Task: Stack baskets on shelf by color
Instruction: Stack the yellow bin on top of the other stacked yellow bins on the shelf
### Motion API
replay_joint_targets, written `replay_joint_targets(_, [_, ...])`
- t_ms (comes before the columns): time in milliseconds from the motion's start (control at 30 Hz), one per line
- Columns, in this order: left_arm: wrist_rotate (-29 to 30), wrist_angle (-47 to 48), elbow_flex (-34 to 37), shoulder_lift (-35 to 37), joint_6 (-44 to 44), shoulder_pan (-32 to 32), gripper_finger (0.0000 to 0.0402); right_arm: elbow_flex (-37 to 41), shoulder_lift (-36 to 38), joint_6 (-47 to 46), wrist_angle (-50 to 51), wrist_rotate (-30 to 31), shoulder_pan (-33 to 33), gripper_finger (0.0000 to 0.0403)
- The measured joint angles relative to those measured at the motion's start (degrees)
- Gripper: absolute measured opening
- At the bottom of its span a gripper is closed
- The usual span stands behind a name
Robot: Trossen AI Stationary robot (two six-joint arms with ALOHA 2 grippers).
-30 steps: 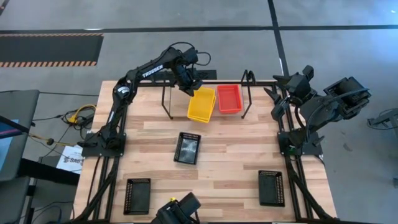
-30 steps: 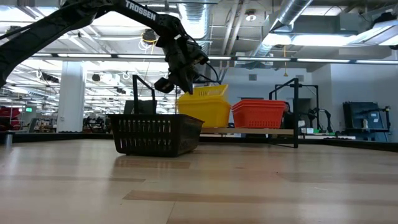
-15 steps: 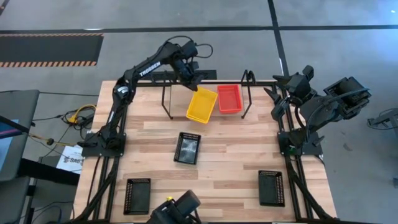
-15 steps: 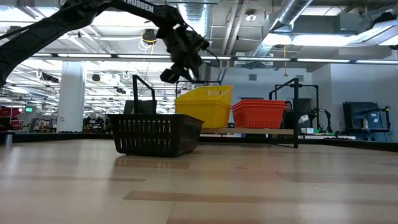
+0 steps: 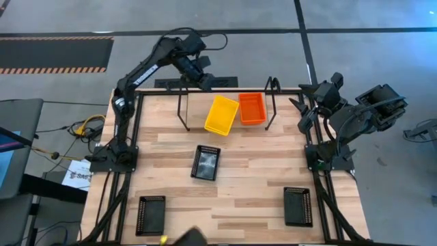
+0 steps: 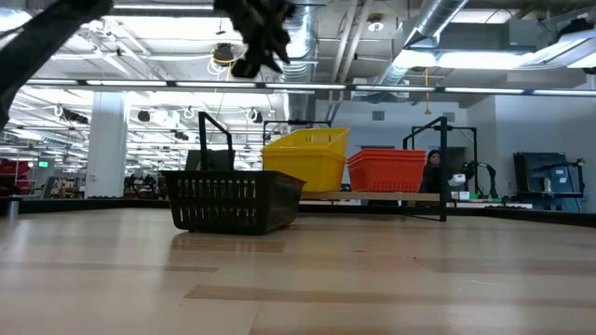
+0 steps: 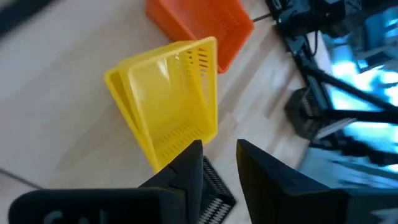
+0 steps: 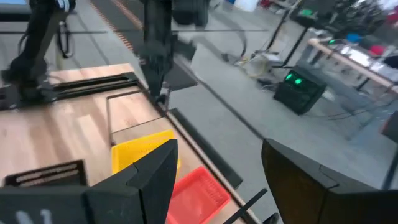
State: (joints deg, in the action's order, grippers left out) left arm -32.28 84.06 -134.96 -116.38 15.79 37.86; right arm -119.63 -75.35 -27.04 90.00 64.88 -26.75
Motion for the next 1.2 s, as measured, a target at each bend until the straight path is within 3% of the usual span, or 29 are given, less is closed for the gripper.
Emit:
replay_joint_targets(167, [13.9, 0.4, 0.0, 8.1, -1.5, -6.2, 0.0084, 1.7, -0.6, -1.6, 0.0, -5.4, 5.3, 0.0227])
replay_joint_targets(300, [27.9, 0.2, -0.1, 14.8, -1.6, -13.9, 0.0084, 4.1, -1.0, -0.4, -0.3, -10.2, 12.9, 0.0150])
replay_joint_targets(433, [40.7, 1.4, 0.0, 18.9, -0.5, -21.4, 0.0084, 6.6, -3.7, 8.3, -8.1, -20.2, 21.0, 0.0034])
replay_joint_targets(567, [48.1, 5.1, -0.1, 21.2, 3.7, -27.3, 0.0084, 8.3, -8.5, 21.2, -20.9, -34.5, 27.9, 0.0015])
replay_joint_targets(700, [51.5, 6.0, 1.3, 22.5, 6.9, -32.1, 0.0084, 8.5, -15.9, 29.8, -32.0, -50.5, 34.1, 0.0005])
replay_joint_targets(800, [51.5, 6.0, 2.6, 23.5, 7.5, -35.2, 0.0084, 8.5, -21.8, 32.0, -35.2, -58.9, 38.5, 0.0004])
replay_joint_targets(1000, [51.9, 6.0, 5.0, 24.4, 8.8, -40.2, 0.0084, 8.7, -32.4, 33.1, -31.6, -64.7, 47.4, 0.0003])
replay_joint_targets(1200, [52.5, 5.9, 6.8, 24.4, 8.9, -42.0, 0.0084, 8.6, -37.1, 33.3, -32.6, -66.9, 51.4, 0.0002])
